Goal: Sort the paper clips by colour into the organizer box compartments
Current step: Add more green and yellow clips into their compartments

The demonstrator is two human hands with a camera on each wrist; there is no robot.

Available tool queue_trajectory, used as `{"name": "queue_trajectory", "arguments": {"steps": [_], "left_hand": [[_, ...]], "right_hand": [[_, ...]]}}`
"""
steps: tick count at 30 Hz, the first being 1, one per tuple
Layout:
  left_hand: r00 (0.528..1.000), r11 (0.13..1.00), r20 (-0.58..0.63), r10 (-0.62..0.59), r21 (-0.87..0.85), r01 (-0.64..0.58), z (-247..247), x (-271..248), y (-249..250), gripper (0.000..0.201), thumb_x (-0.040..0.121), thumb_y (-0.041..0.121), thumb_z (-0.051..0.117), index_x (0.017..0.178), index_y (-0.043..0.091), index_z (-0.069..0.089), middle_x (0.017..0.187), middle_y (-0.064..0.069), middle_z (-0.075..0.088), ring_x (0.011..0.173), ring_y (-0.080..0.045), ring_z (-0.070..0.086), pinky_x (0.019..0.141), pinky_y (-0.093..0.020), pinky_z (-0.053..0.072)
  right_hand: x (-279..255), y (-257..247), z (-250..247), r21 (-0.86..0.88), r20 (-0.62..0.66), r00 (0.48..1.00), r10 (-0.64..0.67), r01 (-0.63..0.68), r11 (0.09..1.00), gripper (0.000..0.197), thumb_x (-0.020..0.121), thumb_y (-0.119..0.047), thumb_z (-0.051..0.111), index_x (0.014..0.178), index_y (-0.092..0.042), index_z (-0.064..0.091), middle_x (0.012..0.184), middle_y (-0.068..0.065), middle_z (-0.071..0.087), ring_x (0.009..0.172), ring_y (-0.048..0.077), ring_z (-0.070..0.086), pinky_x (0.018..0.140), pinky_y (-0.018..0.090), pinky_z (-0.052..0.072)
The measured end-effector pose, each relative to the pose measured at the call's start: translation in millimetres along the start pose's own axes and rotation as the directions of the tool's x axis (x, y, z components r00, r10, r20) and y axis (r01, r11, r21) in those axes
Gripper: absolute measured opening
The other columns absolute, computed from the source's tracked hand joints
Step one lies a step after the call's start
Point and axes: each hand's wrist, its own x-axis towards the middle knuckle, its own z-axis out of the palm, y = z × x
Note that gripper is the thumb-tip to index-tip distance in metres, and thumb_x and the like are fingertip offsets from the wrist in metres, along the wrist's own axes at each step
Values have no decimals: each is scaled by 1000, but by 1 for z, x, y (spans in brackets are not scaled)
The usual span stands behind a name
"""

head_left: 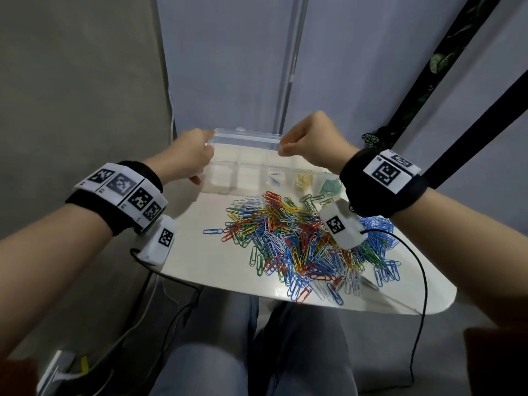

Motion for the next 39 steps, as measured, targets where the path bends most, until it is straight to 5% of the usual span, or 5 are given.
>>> {"name": "queue_trajectory", "arguments": {"steps": [5,9,24,34,39], "left_hand": [[1000,1000,-6,-16,2,16,1,-1,2,46,101,8,32,147,11,36,75,-12,51,55,-26,53,62,-48,59],[1000,1000,0,-19,-5,19,0,-2,3,47,101,8,32,148,11,35,79,-13,51,56,-26,53,64,-47,59],[1000,1000,-3,1,18,-1,-1,-2,3,47,98,5,32,146,7,37,85,-18,52,54,-24,51,45,-36,57],[1000,998,-1,7,58,-7,-1,0,1,43,96,4,32,138,4,44,88,-23,55,57,-29,53,59,-47,59],[1000,999,4,4,40,-4,-1,1,0,48,97,5,32,144,10,40,81,-17,54,57,-28,53,59,-45,60]], "right_hand": [[-31,0,1,-90,228,963,-141,165,982,15,77,-6,78,92,-10,76,77,5,70,63,15,58,50,14,44],[-48,12,13,-239,370,926,-79,177,955,23,74,-5,79,94,-15,76,80,2,71,69,15,63,61,23,48],[-60,27,30,-326,365,931,-26,154,933,17,77,-12,80,91,-5,76,87,7,72,61,10,56,57,20,42],[-54,36,1,-14,348,937,33,-30,999,9,84,-11,73,80,-4,78,65,-7,72,47,-1,49,49,11,36],[-50,37,-5,-19,304,951,49,-45,999,4,82,-17,76,82,-13,79,87,4,76,62,5,56,54,17,42]]}}
